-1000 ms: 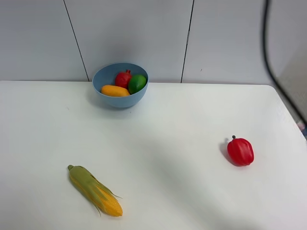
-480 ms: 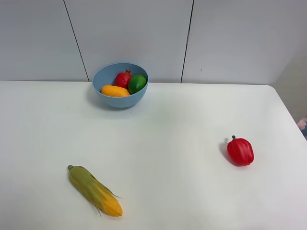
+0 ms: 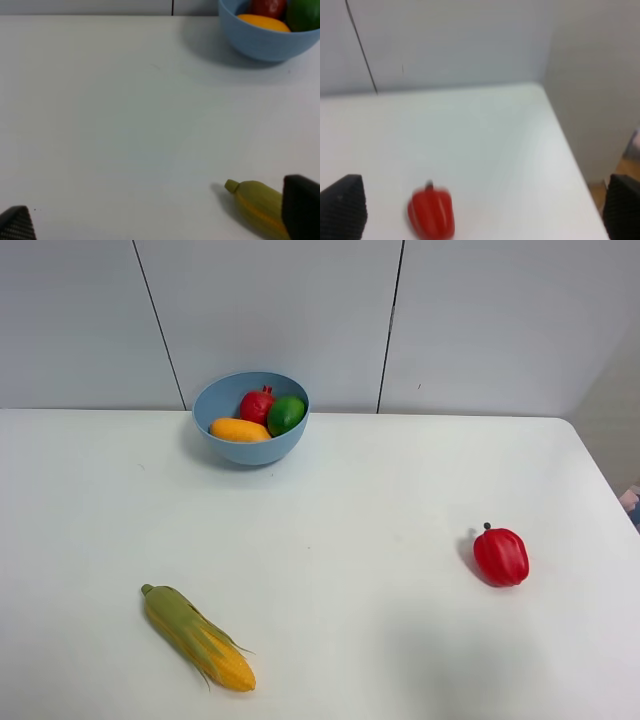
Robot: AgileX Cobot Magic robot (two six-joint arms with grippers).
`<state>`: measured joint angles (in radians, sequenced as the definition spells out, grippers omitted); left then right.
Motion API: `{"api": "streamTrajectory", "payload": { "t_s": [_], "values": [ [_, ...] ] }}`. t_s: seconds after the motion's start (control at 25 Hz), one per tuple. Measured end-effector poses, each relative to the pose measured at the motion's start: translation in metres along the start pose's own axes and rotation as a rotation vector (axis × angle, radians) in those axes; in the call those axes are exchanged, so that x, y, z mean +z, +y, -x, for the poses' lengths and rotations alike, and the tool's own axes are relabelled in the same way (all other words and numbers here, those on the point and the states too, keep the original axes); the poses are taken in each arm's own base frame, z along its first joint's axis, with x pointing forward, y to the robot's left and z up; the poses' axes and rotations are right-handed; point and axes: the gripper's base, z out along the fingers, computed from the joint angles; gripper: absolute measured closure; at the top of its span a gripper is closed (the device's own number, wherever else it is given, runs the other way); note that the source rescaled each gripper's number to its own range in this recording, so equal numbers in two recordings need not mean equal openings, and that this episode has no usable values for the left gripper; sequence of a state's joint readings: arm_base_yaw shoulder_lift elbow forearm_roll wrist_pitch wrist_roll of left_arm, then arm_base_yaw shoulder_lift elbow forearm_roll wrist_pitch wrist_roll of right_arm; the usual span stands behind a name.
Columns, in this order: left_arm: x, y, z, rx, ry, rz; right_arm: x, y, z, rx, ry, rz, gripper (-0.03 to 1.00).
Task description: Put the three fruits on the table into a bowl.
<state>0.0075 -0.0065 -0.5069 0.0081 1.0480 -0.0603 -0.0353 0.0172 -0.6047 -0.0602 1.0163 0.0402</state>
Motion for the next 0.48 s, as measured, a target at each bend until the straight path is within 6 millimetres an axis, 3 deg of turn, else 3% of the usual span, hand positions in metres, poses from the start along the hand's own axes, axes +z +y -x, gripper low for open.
{"api": "streamTrajectory", "payload": {
  "t_s": [0.16, 0.48],
  "values": [
    [0.0, 0.0, 0.0, 0.0, 0.0, 0.0, 0.016, 0.001, -0.025, 0.035, 0.118, 0.001, 0.09],
    [0.0, 0.0, 0.0, 0.0, 0.0, 0.0, 0.018, 0.001, -0.027, 0.043, 0.129, -0.001, 0.18]
  ]
}}
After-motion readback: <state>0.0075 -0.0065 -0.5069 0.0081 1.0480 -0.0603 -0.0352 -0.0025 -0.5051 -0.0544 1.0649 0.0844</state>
